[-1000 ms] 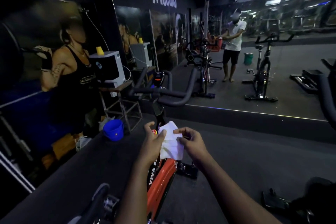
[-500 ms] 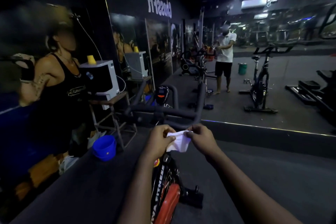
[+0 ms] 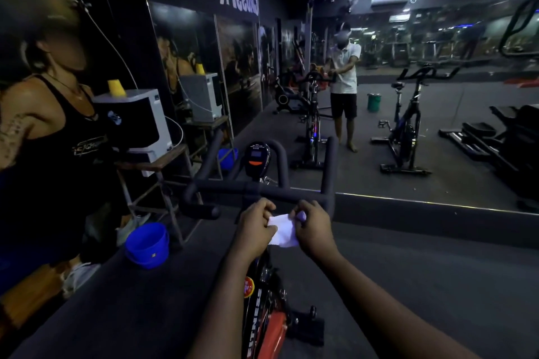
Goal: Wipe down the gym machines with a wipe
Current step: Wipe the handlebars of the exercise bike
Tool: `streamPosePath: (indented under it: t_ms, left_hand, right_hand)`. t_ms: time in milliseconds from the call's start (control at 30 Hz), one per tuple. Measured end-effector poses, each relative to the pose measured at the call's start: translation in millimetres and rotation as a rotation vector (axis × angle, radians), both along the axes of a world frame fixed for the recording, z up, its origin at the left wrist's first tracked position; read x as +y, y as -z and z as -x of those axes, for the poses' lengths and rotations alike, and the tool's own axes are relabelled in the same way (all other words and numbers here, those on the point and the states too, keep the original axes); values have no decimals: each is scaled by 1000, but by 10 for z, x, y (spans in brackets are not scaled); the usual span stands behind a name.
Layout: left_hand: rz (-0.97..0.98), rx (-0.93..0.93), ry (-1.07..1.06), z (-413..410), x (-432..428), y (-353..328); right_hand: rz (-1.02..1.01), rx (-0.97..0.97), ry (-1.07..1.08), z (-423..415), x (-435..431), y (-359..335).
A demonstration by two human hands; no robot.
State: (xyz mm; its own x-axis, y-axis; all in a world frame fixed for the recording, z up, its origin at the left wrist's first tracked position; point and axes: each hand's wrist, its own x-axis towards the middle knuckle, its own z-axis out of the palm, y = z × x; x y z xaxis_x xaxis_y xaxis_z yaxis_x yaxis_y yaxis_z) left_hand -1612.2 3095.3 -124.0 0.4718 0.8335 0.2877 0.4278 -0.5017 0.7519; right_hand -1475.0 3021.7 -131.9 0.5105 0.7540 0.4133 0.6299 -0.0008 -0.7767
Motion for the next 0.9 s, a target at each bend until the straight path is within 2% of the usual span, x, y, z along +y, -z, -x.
streamPosePath:
  t_ms: [100, 233, 400, 600, 767, 900]
  left_hand:
    - [-81, 48, 5, -66, 147, 91]
    - [-55, 34, 2, -52, 308, 189]
    - [19, 0, 37, -8, 415, 204]
    - [77, -1, 99, 66, 504, 175]
    - [55, 53, 91, 96, 549, 143]
    - [75, 12, 84, 107, 557, 168]
  right_hand:
    - [43, -33, 78, -4, 107, 113]
    - [93, -355, 283, 41, 56, 251]
    - [123, -525, 56, 255, 9, 427]
    - [171, -559, -48, 326, 74, 545]
    - [227, -532, 128, 164, 72, 523]
    - [173, -586, -46, 318, 74, 533]
